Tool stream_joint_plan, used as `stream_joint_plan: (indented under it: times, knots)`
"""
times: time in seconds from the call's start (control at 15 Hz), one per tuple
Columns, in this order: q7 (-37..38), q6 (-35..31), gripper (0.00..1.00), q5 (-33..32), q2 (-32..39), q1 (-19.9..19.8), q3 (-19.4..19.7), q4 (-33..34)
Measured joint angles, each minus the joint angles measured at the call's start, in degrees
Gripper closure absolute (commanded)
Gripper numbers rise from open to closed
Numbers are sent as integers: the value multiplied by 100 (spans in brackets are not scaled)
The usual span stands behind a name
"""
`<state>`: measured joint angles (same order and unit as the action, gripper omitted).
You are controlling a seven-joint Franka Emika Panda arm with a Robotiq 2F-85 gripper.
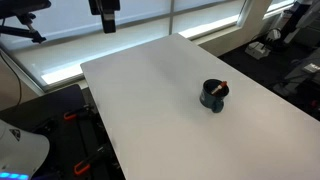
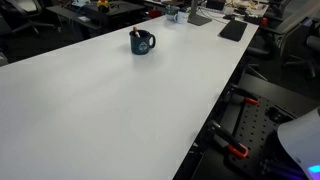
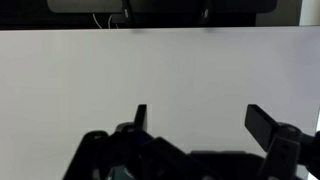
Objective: Remove the marker from the mug
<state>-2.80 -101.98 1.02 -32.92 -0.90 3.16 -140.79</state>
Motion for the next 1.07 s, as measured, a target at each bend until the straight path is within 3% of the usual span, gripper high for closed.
stream_joint_plan:
  times: [0.67, 1.07]
  knots:
    - [0, -53, 0, 0, 1, 0, 0, -2]
    - [-508, -1688, 1, 15, 308, 31, 4, 109]
